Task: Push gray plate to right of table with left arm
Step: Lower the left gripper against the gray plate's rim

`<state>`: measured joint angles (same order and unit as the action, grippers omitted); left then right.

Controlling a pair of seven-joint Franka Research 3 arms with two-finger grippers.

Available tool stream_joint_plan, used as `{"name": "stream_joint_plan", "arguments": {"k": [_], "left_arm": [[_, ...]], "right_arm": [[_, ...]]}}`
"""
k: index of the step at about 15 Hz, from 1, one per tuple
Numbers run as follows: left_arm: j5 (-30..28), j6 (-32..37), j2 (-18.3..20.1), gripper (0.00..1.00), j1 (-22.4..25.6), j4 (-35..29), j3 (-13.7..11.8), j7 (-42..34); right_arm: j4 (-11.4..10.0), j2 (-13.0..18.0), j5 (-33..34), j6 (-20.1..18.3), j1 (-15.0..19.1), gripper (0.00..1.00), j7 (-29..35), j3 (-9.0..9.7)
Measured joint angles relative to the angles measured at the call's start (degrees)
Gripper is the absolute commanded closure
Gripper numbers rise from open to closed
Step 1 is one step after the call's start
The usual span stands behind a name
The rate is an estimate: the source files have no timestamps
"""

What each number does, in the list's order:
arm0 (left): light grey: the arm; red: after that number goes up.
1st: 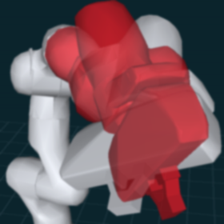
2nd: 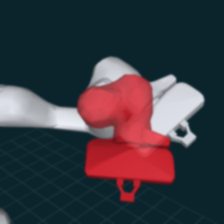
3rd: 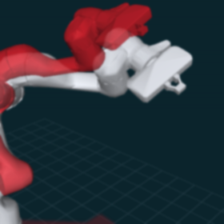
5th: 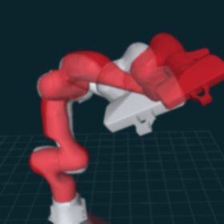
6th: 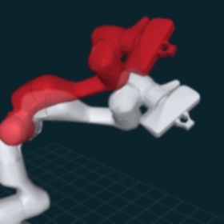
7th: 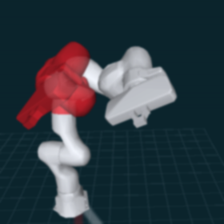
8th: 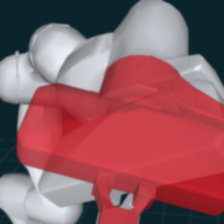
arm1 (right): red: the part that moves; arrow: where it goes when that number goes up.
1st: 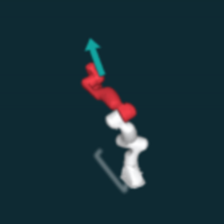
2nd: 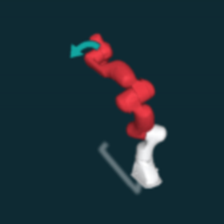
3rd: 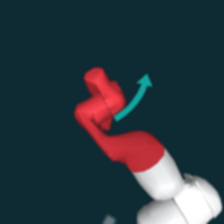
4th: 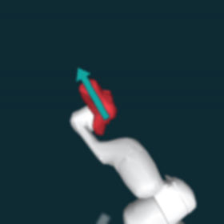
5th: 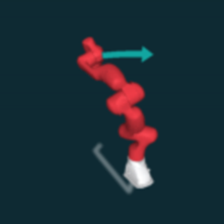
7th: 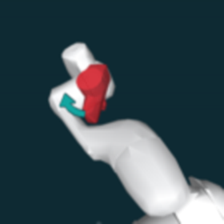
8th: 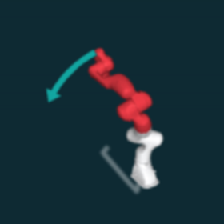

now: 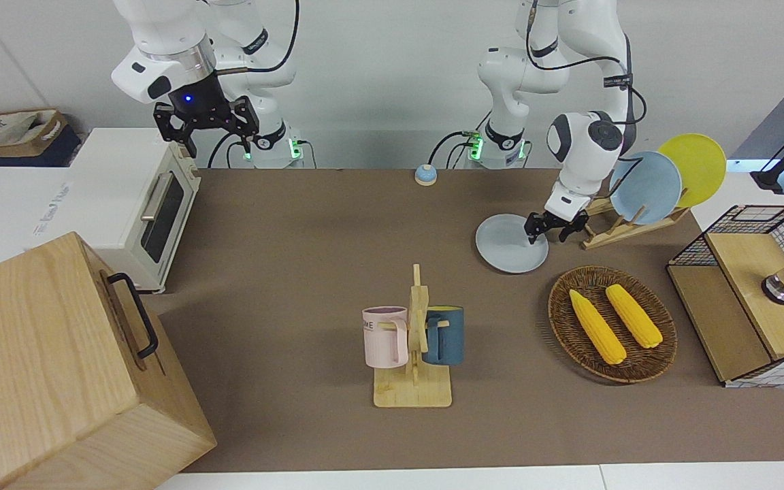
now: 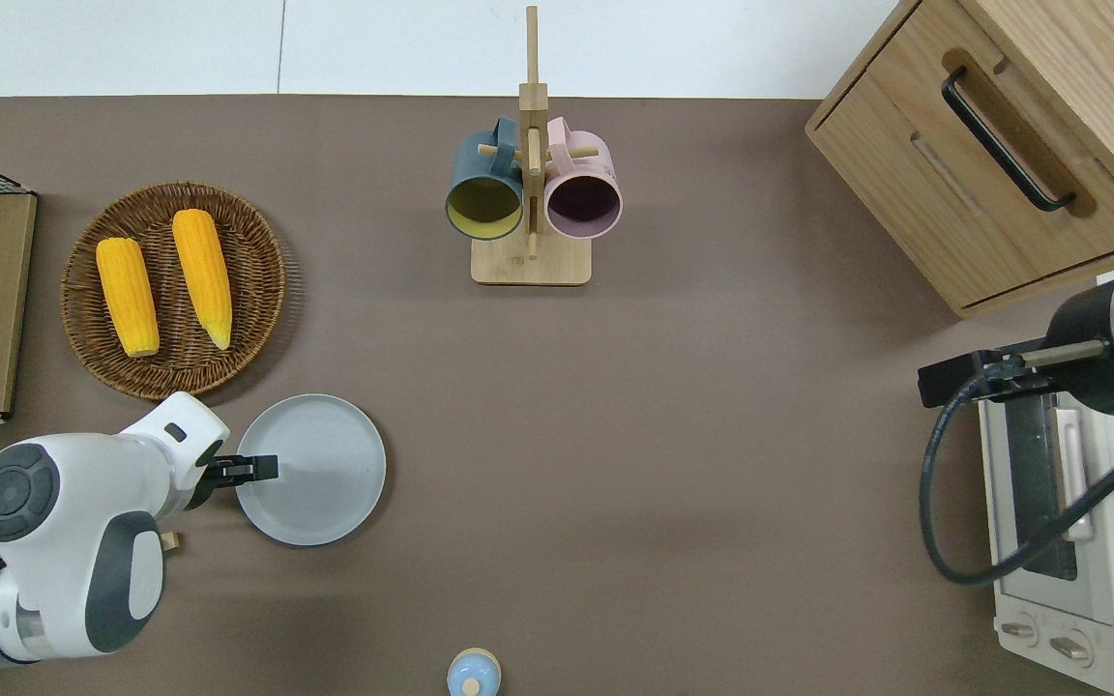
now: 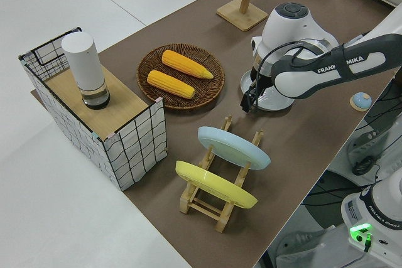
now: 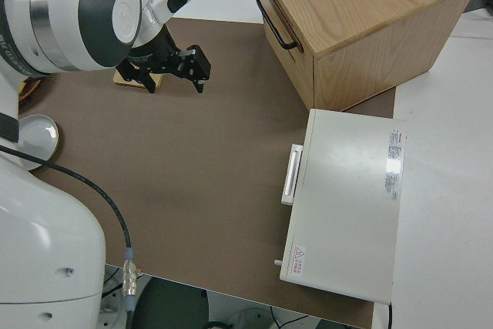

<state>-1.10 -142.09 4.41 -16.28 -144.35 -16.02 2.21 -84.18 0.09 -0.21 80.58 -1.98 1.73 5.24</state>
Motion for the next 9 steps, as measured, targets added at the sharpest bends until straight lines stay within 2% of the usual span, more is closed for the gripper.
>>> {"name": "stream_joint_plan", "arguments": {"k": [1, 4, 8, 9], "left_arm": [[0.0, 0.0, 0.0, 0.35, 0.0, 0.0, 0.0, 0.0], [0.0, -0.1, 0.0, 0.5, 0.0, -0.2, 0.0, 0.0], [0.0, -0.9, 0.0, 0.92, -0.2, -0.9, 0.0, 0.0], [0.0, -1.1, 0.0, 1.0, -0.4, -1.1, 0.0, 0.0]], "right_arm": [[0.0, 0.0, 0.0, 0.0, 0.0, 0.017, 0.0, 0.0], [0.0, 0.0, 0.0, 0.0, 0.0, 0.017, 0.0, 0.0], [0.0, 0.0, 0.0, 0.0, 0.0, 0.017, 0.0, 0.0], [0.0, 0.0, 0.0, 0.0, 0.0, 0.017, 0.0, 0.0]]}}
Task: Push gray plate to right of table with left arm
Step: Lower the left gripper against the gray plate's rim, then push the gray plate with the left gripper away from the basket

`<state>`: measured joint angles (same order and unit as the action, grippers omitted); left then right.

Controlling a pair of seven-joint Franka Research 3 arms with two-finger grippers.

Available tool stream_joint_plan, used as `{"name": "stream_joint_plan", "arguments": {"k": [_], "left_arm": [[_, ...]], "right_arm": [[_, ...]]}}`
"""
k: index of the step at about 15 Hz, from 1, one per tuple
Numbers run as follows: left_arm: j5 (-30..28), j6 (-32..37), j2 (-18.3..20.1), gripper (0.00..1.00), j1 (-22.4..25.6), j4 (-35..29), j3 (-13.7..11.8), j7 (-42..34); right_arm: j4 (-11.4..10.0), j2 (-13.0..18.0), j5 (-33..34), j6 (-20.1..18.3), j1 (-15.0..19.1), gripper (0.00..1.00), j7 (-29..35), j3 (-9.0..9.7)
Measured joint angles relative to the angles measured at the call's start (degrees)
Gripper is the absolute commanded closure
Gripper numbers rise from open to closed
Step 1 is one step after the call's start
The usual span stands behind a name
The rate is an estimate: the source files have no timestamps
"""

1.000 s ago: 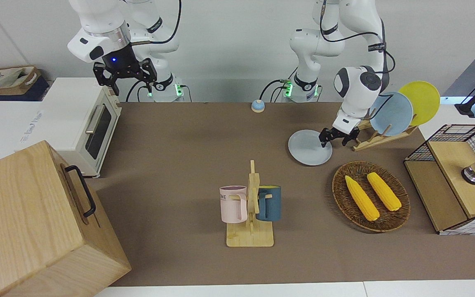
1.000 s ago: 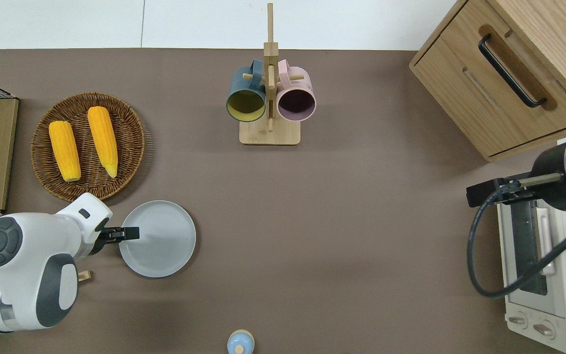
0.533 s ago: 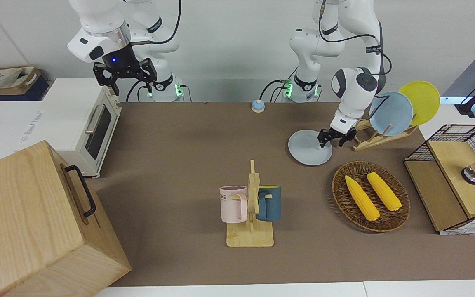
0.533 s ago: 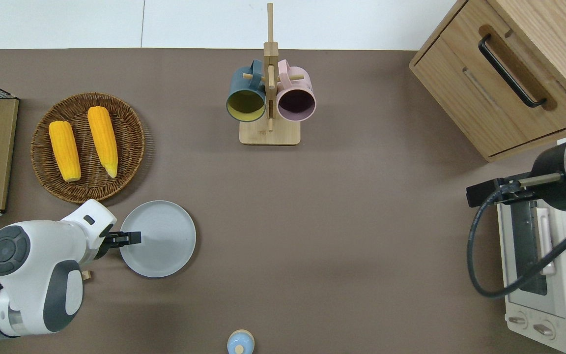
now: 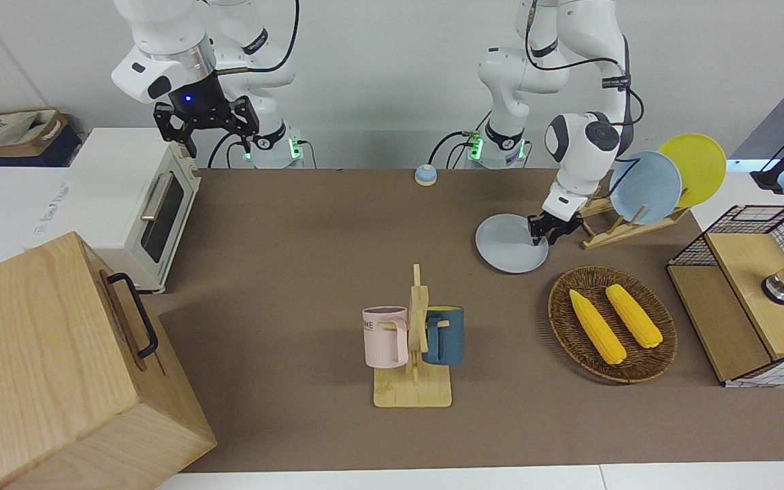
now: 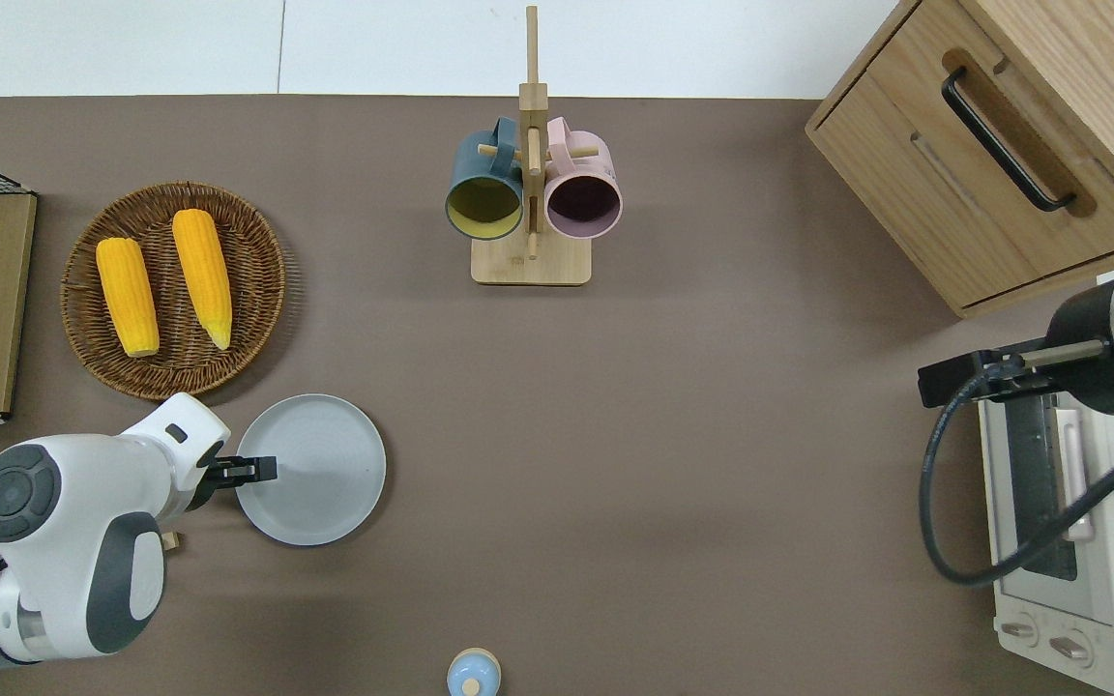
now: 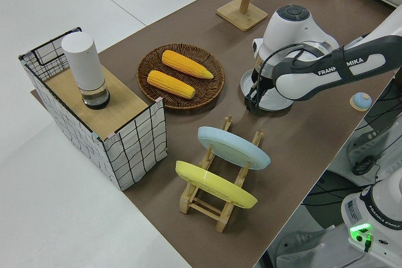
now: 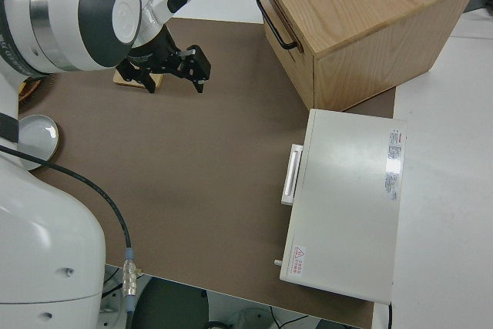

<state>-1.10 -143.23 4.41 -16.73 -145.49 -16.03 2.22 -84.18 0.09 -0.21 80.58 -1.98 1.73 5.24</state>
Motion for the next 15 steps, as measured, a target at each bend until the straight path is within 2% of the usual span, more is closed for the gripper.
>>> {"name": "stream_joint_plan", "arguments": {"k": [10, 15], "left_arm": [[0.0, -0.4, 0.5, 1.0, -0.8, -0.3, -0.1, 0.4], [0.0, -0.4, 0.7, 1.0, -2.4, -0.3, -0.1, 4.3]], "right_arm": [[0.0, 0.0, 0.0, 0.0, 0.0, 0.017, 0.0, 0.0], [0.0, 0.0, 0.0, 0.0, 0.0, 0.017, 0.0, 0.0]]}}
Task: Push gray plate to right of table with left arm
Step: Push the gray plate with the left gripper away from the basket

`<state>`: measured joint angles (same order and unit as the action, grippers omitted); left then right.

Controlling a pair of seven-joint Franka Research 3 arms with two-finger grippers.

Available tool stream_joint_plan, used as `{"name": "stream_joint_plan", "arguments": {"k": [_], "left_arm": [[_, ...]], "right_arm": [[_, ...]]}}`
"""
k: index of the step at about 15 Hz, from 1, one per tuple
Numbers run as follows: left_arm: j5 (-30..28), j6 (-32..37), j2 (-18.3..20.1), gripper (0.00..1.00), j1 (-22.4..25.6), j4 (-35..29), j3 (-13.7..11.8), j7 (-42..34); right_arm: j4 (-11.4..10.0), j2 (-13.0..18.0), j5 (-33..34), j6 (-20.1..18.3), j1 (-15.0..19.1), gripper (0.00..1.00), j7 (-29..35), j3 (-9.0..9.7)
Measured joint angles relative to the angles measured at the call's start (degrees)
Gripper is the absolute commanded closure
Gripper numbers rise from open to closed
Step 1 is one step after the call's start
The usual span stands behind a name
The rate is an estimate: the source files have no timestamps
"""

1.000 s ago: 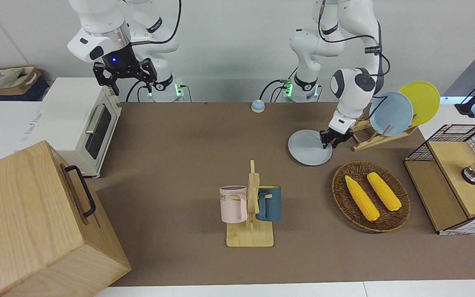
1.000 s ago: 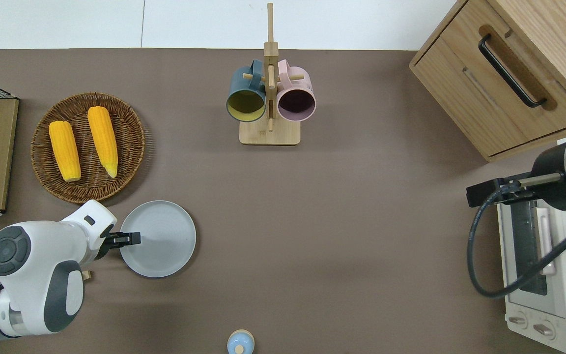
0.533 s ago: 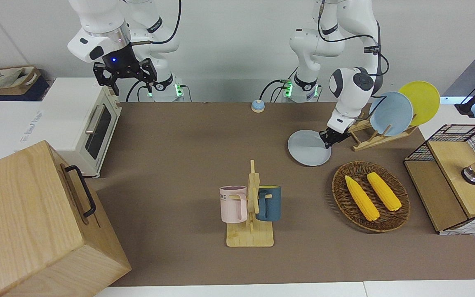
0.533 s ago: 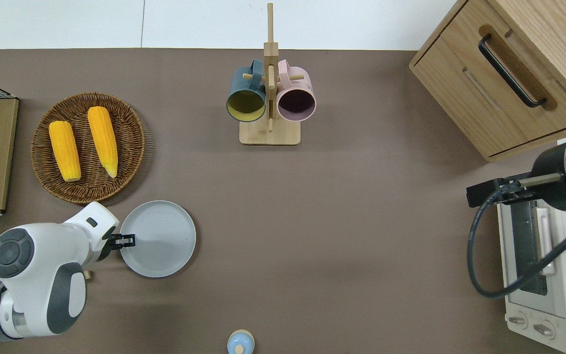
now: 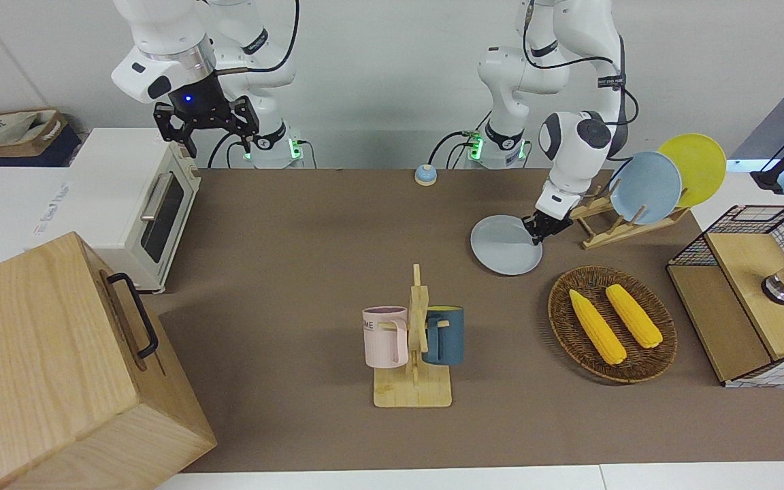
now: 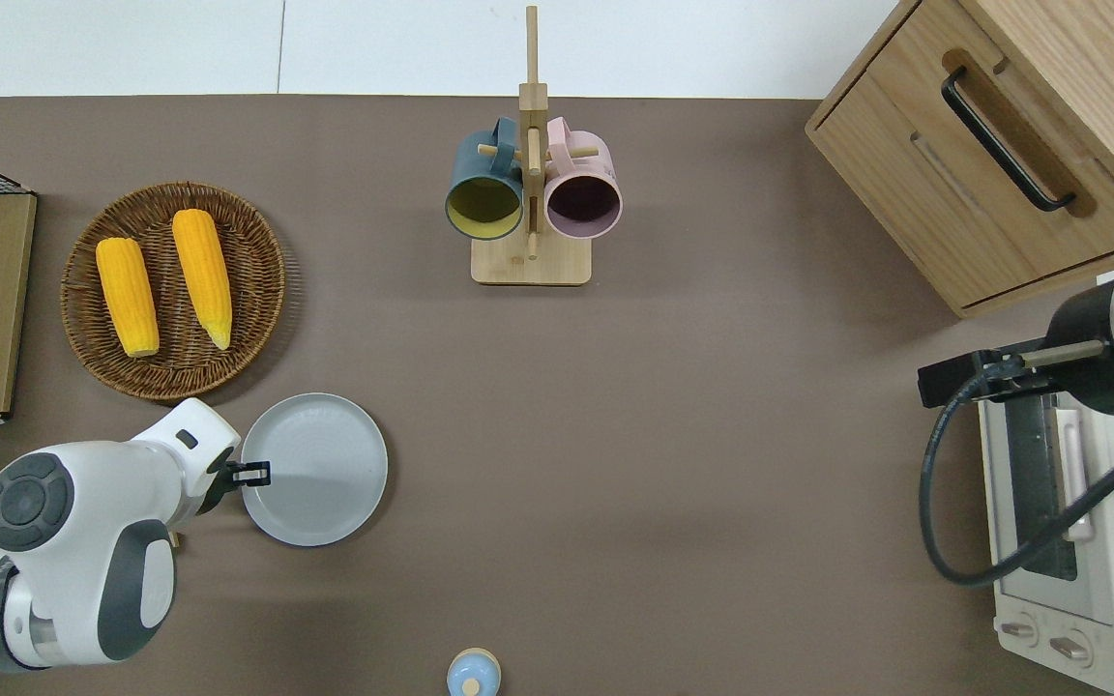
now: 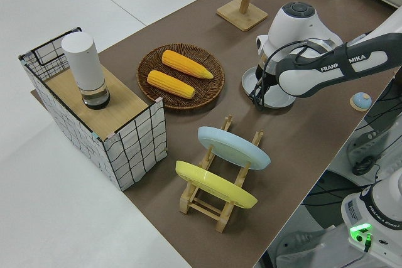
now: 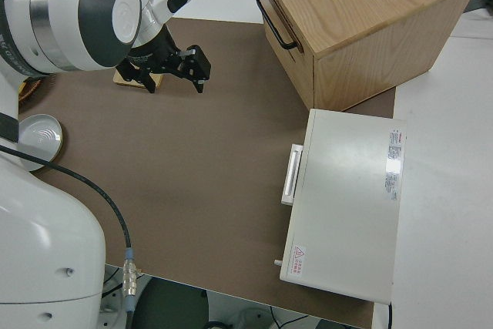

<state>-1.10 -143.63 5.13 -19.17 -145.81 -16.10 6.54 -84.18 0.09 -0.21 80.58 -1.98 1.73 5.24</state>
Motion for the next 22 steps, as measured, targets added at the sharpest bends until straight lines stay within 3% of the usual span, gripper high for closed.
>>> {"name": "stream_joint_plan", "arguments": {"k": [6, 16, 22], "left_arm": [[0.0, 0.0, 0.1, 1.0, -3.1, 0.0, 1.5, 8.6], [0.0, -0.1, 0.2, 1.0, -4.6, 0.2, 13.0, 27.0], [0.0, -0.7, -1.4, 1.0, -4.6, 1.1, 16.5, 31.8]], "right_arm": [[0.0, 0.0, 0.0, 0.0, 0.0, 0.017, 0.0, 0.0], [0.0, 0.0, 0.0, 0.0, 0.0, 0.017, 0.0, 0.0], [0.0, 0.0, 0.0, 0.0, 0.0, 0.017, 0.0, 0.0]]}}
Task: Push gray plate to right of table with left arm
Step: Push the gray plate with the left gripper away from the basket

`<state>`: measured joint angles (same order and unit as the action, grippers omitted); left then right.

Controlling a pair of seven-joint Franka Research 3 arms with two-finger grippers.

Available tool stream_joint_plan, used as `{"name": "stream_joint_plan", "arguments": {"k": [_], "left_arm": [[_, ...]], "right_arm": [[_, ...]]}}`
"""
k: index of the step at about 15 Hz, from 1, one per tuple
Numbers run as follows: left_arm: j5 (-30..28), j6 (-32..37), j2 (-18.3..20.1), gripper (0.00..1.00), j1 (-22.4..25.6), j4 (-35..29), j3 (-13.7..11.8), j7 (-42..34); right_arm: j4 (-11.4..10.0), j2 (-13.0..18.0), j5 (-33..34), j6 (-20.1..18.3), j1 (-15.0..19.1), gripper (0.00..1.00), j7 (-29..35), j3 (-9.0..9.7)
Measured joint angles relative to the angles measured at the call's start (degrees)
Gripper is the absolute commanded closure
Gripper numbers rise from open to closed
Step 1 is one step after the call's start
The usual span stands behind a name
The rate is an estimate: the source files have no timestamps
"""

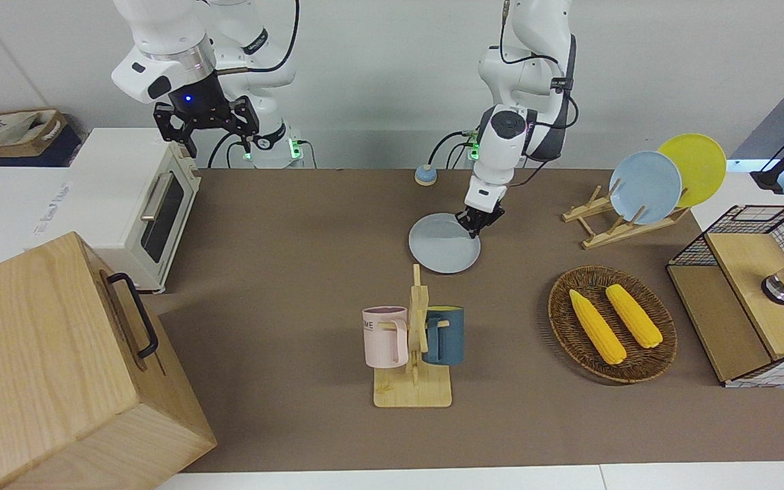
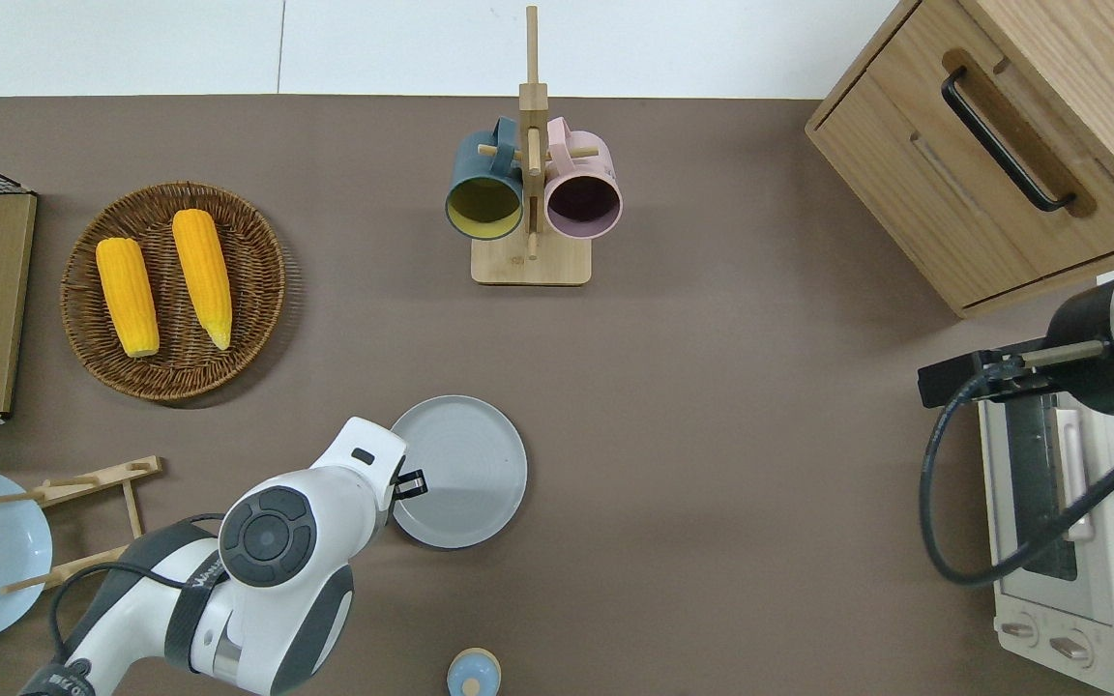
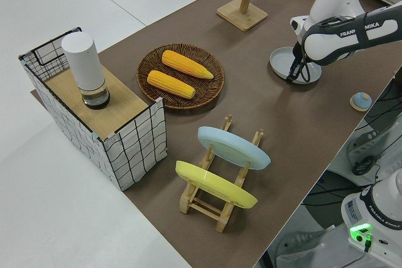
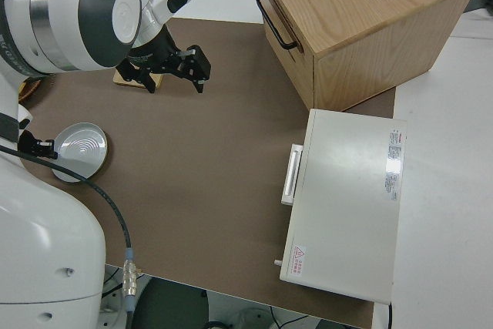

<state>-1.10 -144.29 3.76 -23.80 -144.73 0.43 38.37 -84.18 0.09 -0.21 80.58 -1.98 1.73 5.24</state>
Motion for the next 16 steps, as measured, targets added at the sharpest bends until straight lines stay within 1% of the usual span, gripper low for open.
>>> {"name": "stream_joint_plan", "arguments": {"k": [3, 8, 14, 16], "left_arm": [[0.0, 0.0, -0.9, 1.0, 0.0, 1.0, 1.5, 2.2], [0.0, -0.1, -3.0, 1.0, 0.0, 3.2, 4.7, 7.1], [0.0, -0.1, -4.2, 1.0, -0.1, 4.7, 6.9, 10.9], [0.0, -0.1, -4.9, 1.0, -0.9, 5.4, 7.2, 12.9]], "right_arm": [[0.0, 0.0, 0.0, 0.0, 0.0, 0.017, 0.0, 0.0], [0.0, 0.0, 0.0, 0.0, 0.0, 0.017, 0.0, 0.0], [0.0, 0.0, 0.0, 0.0, 0.0, 0.017, 0.0, 0.0], [0.0, 0.0, 0.0, 0.0, 0.0, 0.017, 0.0, 0.0]]}}
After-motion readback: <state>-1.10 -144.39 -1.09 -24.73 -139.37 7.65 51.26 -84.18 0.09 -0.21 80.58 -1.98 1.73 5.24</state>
